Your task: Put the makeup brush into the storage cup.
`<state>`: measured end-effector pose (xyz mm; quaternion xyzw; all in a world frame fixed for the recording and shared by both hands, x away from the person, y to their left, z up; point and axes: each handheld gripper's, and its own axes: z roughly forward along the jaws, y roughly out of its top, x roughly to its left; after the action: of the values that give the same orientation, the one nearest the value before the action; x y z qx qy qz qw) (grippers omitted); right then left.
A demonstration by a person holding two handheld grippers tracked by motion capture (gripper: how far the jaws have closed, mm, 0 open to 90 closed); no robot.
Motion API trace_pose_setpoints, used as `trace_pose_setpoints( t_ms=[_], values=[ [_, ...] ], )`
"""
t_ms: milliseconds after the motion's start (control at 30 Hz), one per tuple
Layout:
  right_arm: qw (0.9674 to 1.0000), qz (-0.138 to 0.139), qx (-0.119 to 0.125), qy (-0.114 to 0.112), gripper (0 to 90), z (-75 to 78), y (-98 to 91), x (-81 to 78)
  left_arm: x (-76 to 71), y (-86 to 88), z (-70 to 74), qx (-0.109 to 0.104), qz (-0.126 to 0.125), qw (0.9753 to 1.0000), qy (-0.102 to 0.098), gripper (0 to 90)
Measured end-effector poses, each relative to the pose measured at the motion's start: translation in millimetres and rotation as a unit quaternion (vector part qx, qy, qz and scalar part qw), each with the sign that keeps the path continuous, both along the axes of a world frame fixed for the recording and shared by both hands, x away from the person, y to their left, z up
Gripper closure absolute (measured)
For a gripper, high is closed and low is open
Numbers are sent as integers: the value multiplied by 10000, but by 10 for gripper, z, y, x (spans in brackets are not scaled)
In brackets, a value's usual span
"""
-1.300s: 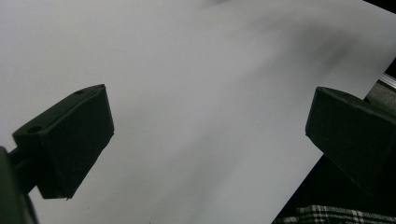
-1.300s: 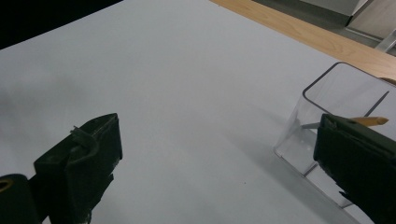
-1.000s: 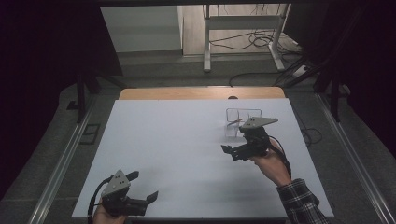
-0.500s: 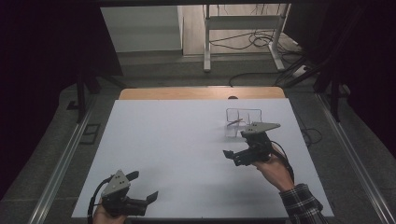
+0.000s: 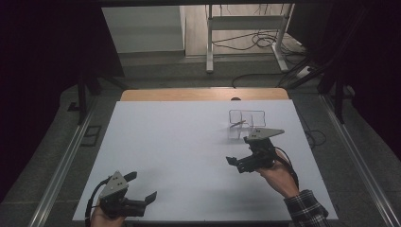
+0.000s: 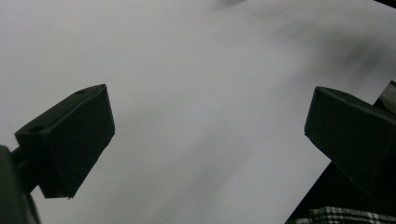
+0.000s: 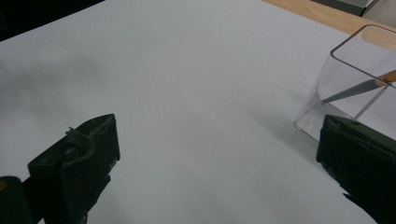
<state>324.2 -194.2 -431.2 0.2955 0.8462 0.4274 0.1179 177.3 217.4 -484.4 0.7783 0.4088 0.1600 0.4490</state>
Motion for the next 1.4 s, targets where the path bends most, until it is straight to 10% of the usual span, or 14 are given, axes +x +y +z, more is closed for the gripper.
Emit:
trace_pose_setpoints(
  t_ms=[1400],
  values=[
    [9999, -74, -116, 2, 0, -149, -105, -303, 18, 101, -19, 55, 89, 9999, 64, 22]
  ],
)
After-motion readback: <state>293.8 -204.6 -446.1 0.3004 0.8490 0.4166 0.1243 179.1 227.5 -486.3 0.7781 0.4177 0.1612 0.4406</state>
